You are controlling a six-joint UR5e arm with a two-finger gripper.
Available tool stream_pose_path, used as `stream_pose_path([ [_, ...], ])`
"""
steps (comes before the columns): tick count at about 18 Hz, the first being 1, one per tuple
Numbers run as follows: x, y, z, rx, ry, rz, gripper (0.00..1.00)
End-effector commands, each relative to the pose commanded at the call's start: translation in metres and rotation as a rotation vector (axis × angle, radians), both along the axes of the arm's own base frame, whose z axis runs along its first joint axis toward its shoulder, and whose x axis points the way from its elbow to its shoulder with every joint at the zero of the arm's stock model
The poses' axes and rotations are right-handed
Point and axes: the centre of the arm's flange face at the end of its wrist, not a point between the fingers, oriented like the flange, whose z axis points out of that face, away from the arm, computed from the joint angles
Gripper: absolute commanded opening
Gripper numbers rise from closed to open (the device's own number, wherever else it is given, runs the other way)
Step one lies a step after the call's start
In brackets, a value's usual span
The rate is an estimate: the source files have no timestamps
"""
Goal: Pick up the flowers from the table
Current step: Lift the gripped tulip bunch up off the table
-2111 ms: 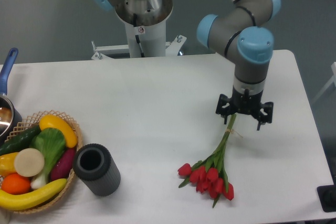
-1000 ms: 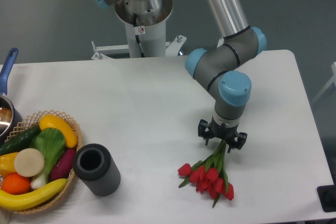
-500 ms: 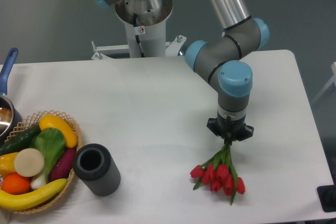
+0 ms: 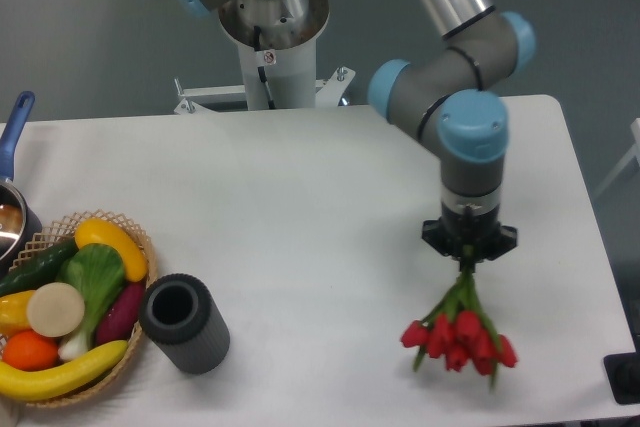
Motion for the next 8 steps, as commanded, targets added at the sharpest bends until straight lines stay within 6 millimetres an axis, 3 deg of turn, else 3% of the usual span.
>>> stream_pose_path([
  [4,-0.014,0.008,0.025,-0.028,-0.048,-0.032,0.00],
  [8,-0.015,0.007,0.031,-0.038,-0.054,-0.064,0.00],
])
